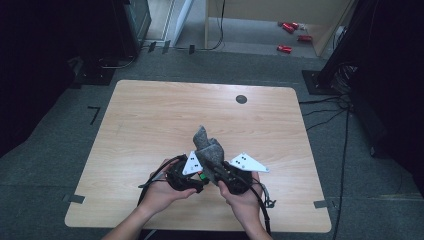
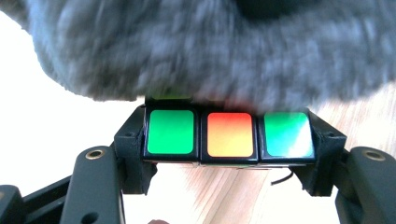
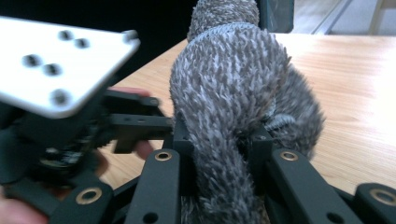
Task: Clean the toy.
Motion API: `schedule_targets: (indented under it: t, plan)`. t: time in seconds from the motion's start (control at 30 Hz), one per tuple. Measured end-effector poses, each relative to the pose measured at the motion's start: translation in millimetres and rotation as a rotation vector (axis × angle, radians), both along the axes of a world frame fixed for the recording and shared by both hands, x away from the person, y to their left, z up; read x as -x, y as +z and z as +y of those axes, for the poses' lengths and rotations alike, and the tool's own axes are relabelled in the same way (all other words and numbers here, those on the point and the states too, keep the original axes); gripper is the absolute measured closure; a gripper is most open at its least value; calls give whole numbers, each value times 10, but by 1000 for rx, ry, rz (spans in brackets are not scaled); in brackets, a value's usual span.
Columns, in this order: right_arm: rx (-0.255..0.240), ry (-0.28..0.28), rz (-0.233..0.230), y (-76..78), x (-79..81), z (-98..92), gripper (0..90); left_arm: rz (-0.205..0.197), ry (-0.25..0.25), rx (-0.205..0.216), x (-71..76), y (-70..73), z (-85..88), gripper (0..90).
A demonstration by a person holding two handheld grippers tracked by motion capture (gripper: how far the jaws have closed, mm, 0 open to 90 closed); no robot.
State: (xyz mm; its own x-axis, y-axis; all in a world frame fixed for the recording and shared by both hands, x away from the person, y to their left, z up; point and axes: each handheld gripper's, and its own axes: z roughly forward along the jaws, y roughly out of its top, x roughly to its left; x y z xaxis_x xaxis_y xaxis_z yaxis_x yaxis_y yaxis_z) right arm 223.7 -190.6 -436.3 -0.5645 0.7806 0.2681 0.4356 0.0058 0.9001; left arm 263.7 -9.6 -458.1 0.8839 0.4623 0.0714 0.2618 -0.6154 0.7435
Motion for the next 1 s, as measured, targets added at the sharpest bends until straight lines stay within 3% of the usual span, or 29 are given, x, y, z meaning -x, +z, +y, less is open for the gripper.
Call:
schedule_targets:
  t: [0.13,0.23,0.33,0.4,0.5,0.6,0.73,0.83,1.0]
  plan:
    - [16,10,-19,23,57,108,736,-7,-3,15,9,25,24,351]
    - [-22,-30,-20,31,0,-11,735,-8,-5,20,-3,26,50,351]
    - [-42,-86,-3,21,-61,-186,734,3,-10,58,-15,50,77,351]
    - [-65,-78,-3,28,-42,-187,734,5,-12,78,-11,58,60,351]
    - [8,-64,-64,97,57,-16,731,-1,-16,76,6,55,48,351]
    - [13,-45,-69,105,66,24,733,0,-14,81,-6,64,78,352]
    - [-72,-99,-15,59,-44,-200,734,54,-29,163,-52,87,143,352]
    - [-146,-100,20,14,-88,-303,733,53,-55,233,-52,105,181,352]
    - [-149,-113,10,12,-89,-309,733,41,-83,352,-52,150,288,351]
